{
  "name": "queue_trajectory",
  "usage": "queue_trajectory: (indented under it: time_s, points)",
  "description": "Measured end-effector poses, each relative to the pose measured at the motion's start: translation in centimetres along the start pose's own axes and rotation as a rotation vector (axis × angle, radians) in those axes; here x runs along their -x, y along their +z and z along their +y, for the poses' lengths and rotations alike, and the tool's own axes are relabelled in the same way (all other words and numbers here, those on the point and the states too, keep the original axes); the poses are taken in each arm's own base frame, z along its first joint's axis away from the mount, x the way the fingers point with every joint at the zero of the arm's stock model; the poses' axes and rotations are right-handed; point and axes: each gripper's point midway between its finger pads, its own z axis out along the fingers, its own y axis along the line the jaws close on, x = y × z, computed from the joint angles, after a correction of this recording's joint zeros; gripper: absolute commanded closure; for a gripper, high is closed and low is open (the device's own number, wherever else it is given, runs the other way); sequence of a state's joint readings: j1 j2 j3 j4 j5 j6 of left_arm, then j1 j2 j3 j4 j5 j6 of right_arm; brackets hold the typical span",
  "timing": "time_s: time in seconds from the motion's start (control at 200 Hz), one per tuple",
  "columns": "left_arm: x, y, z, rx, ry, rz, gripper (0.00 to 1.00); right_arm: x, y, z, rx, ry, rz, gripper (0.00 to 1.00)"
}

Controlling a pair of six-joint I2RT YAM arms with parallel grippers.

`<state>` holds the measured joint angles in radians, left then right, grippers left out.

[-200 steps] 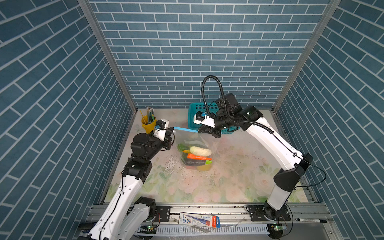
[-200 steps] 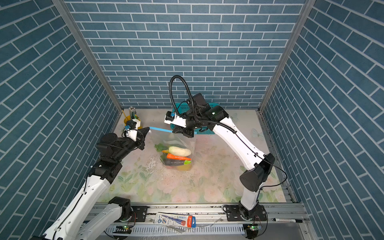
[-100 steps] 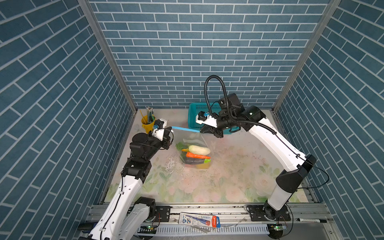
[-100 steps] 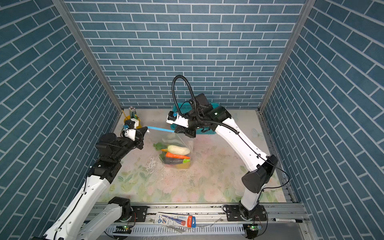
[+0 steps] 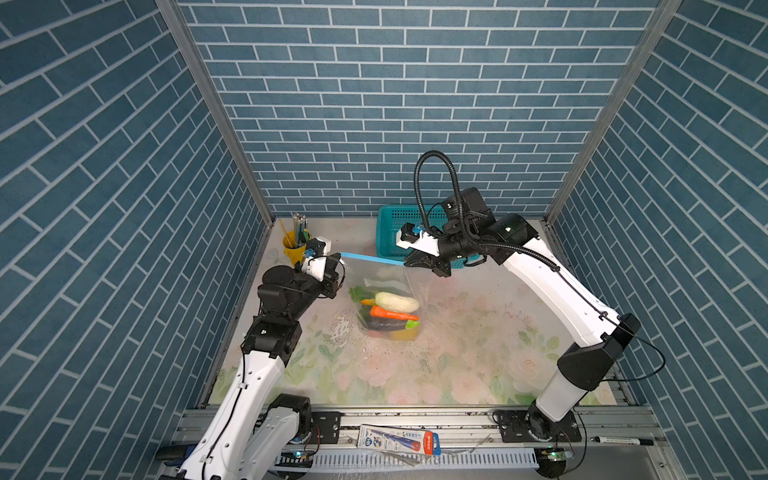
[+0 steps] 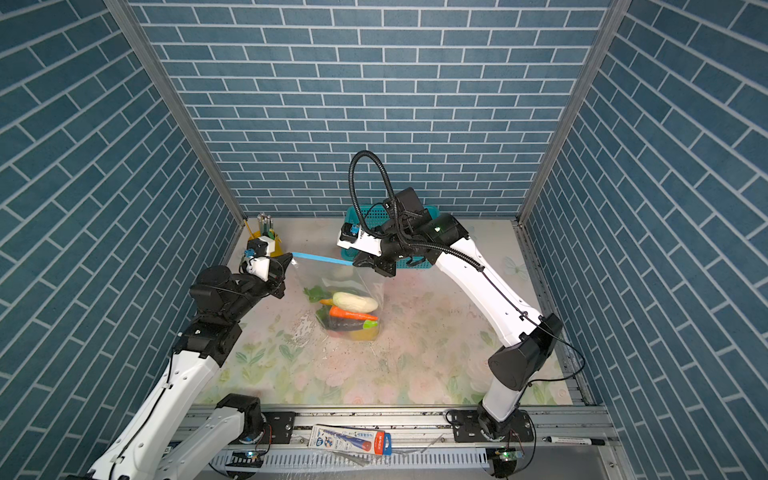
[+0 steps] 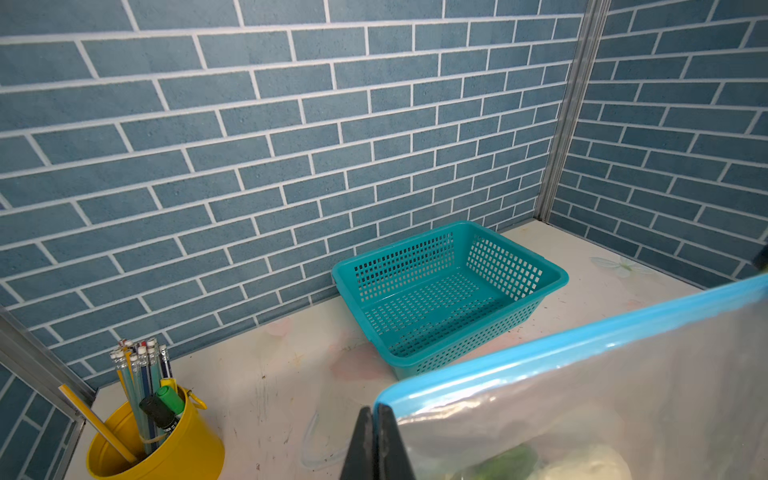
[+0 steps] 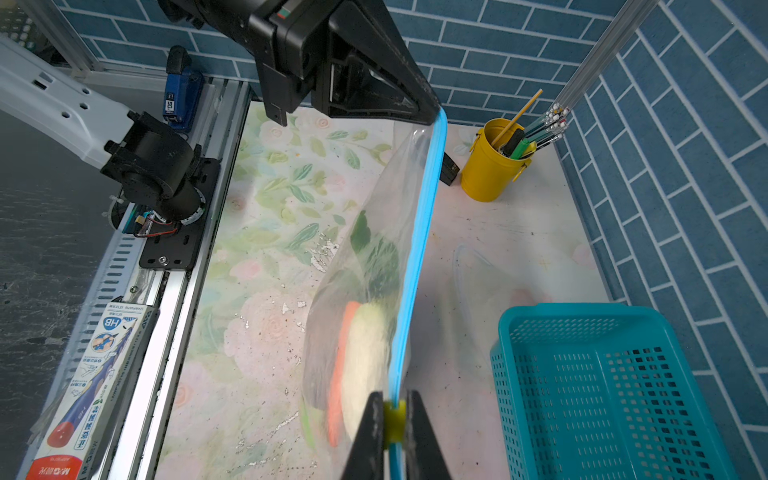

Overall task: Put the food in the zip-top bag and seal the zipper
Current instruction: 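Slide the right gripper along the zipper away from the left gripper, pressing it shut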

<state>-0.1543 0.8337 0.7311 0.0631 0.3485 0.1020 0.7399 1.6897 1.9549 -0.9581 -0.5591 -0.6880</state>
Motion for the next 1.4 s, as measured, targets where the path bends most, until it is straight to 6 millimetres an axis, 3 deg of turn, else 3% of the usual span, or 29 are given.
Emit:
queue_trajectory:
  time_s: [1.4]
  points:
    - [-0.2,-0.8,1.0,0.039,0.009,0.022,1.00,-1.6,-2.8,-0.3,-0.074,0.020,-0.005,1.00]
